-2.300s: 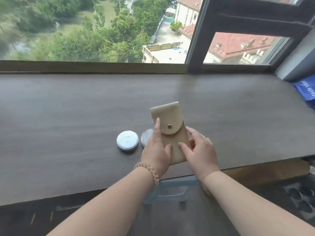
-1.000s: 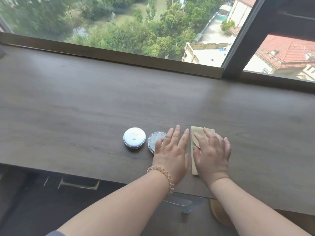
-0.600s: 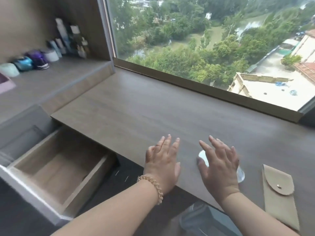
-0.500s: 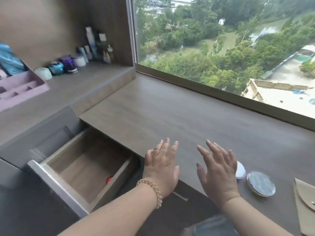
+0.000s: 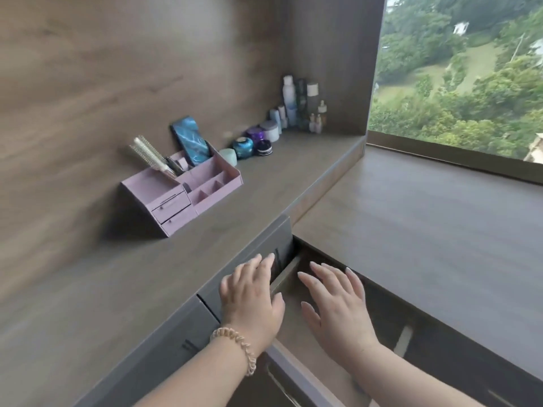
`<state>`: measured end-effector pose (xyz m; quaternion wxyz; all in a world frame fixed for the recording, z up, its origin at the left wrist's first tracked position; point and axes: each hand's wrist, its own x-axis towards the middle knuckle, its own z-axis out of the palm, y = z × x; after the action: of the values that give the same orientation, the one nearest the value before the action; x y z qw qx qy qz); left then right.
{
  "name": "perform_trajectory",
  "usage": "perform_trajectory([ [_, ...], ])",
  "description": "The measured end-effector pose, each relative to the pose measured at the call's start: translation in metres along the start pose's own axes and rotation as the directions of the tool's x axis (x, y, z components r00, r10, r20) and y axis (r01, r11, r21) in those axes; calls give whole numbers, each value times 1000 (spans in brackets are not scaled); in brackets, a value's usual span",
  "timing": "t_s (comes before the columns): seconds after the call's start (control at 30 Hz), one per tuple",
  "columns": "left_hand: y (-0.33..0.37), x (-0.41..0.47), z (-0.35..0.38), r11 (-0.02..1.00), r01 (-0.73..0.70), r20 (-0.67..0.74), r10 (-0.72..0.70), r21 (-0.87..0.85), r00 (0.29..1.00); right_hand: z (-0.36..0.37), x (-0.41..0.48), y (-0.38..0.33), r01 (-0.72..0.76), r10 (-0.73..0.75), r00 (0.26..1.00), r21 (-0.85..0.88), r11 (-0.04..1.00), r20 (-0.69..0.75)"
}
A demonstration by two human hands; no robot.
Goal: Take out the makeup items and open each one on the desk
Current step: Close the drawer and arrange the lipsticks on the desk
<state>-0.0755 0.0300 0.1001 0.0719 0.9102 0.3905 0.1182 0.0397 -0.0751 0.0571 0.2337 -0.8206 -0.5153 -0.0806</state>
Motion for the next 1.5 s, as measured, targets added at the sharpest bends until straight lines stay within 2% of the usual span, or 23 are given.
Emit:
perform_trajectory([
  [0.23,-64,44,0,983,184,-177,-184,-19,967,33,104,-46,226,-224,974,62,972,-39],
  [0.37,-97,83,0,950,313,-275,-299,6,914,67,163,-71,333,-335,942,125,934,-13],
  [0.47,-121,107,2,908,409,-340,-357,92,870,99,200,-92,386,-396,918,187,903,17],
  [0.57,-140,117,13,867,470,-322,-403,164,856,128,226,-109,453,-463,886,177,874,13],
  [0.67,-159,126,27,816,532,-322,-453,225,831,159,246,-120,503,-500,864,102,858,-61],
  [0.77,-177,134,20,796,542,-376,-431,269,820,175,262,-124,510,-502,853,15,860,-143],
  [0.9,-204,143,12,798,505,-448,-339,330,827,188,285,-131,552,-544,800,-45,833,-254],
  [1.13,-214,157,15,813,482,-542,-257,327,800,202,306,-142,685,-642,605,-104,721,-471],
  [1.3,-210,158,19,802,497,-542,-269,331,796,203,309,-141,715,-673,532,-153,682,-514],
  [1.4,-210,158,20,798,496,-500,-293,342,815,201,309,-141,711,-691,528,-188,678,-493],
  [1.5,-210,155,16,805,486,-456,-311,340,834,202,302,-140,685,-680,577,-186,705,-452],
])
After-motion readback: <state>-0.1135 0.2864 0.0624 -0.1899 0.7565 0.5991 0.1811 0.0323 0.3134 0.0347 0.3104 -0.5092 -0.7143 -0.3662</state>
